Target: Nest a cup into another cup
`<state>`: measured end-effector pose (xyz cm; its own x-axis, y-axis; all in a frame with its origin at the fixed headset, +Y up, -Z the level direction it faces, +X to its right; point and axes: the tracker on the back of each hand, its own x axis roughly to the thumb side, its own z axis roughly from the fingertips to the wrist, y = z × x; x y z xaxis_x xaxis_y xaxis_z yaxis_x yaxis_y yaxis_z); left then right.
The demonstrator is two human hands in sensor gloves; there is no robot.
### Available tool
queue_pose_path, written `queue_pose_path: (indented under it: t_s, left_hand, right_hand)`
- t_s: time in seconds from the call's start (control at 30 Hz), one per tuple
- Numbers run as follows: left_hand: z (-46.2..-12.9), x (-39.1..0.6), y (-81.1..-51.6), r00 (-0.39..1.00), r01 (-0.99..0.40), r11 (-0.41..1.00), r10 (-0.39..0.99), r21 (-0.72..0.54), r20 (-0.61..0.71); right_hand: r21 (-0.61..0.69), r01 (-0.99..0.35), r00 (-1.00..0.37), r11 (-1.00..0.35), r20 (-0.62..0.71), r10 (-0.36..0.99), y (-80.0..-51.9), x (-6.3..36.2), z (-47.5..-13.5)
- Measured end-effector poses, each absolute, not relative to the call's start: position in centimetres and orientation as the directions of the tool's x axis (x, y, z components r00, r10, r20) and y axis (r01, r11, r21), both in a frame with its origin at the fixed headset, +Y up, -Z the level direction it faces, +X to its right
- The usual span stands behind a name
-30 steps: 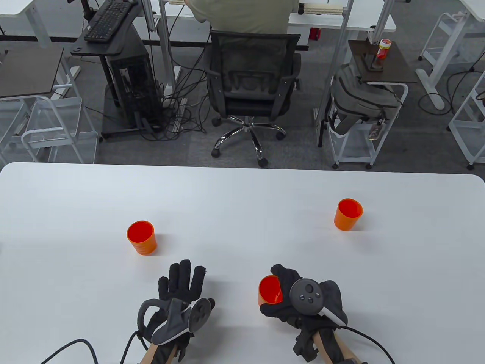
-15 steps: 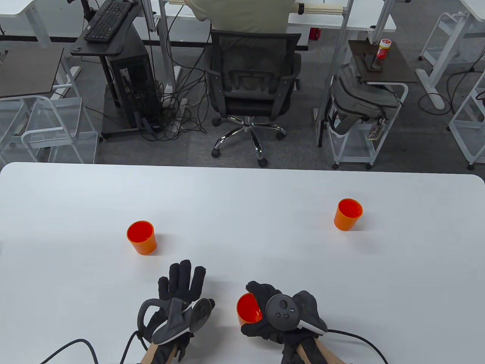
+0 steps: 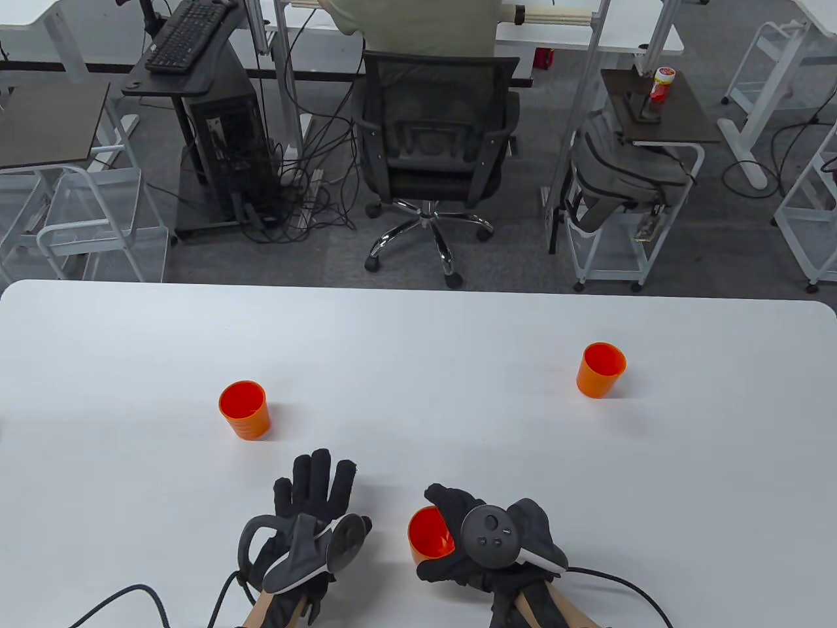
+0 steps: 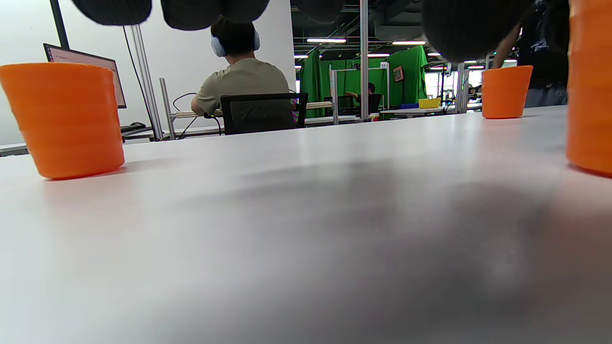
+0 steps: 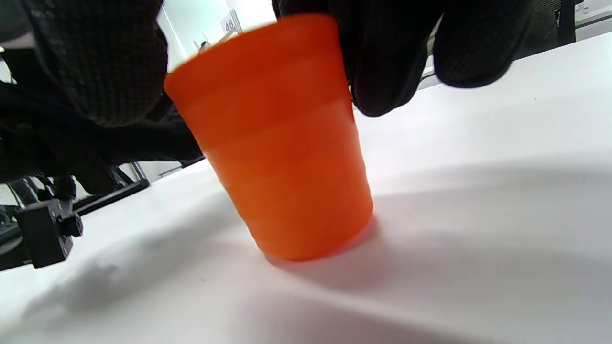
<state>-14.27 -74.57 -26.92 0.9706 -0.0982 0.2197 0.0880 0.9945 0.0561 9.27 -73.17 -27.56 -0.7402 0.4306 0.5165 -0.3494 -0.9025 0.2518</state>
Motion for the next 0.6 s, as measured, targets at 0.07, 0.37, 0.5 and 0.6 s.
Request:
queue_pose_path:
  t_s: [0.07,0.37,0.5,0.6]
  left_hand:
    - [-27.0,-14.4,-74.2,0.974,0.073,0.995,-0.085,0.066,0.209]
    - [-29.1,-17.8,-70.4,0.998,-0.054,0.992,0.05,0.118,0.035]
    - [-31.6,-21.2,-69.4,0.989,-0.092,0.985,0.107,0.147,-0.103]
    - [-33.4,-23.5,-69.5,0.968,-0.139,0.979,0.166,0.152,-0.188]
  right_hand:
    - [0.257,-0.371,-0.728,-0.892,0.516,0.451,-72.7,9.9,-27.9]
    - [0.199,-0.449,-0.748,-0.871,0.45,0.488,-71.3,13.5,-29.7]
    - [0.151,-0.484,-0.767,-0.862,0.4,0.501,-71.0,15.4,-30.4]
    - [0.128,-0.488,-0.782,-0.864,0.376,0.497,-71.0,16.3,-30.6]
